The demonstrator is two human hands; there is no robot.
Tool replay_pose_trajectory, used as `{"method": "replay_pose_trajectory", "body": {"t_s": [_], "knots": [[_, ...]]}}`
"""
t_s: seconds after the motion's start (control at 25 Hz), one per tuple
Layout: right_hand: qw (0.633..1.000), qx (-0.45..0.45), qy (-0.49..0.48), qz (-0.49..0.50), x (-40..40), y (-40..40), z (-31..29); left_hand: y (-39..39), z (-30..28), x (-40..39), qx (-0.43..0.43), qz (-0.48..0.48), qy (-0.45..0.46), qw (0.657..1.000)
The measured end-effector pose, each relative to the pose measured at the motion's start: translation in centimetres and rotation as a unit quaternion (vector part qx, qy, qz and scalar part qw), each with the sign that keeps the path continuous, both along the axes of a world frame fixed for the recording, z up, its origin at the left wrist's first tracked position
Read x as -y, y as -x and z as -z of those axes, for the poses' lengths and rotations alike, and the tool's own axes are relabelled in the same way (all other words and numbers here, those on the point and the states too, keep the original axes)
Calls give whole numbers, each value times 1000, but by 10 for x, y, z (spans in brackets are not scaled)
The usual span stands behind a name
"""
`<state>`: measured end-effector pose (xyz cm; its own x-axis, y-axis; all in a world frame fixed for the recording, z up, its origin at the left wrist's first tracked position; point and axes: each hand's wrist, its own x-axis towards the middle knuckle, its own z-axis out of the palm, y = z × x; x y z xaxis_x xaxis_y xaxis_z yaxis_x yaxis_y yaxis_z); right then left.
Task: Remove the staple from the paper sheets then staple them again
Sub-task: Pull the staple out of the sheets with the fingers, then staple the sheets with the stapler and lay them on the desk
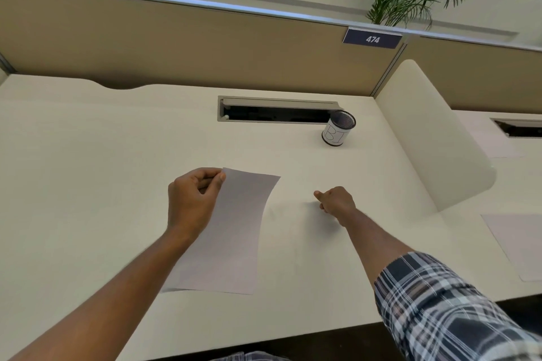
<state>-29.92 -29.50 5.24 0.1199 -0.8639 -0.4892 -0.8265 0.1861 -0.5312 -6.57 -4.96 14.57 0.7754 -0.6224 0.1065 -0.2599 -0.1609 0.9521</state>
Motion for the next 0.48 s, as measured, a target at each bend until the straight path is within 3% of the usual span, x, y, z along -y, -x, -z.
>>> {"method": "replay_pose_trajectory", "body": {"t_s": [0.2,0.48], "knots": [[1000,-10,-11,9,26,4,7,0,-1,1,3,-2,-3,1000],[995,44,-30,83,27,22,4,2,0,3,-7,0,-8,1000]]}}
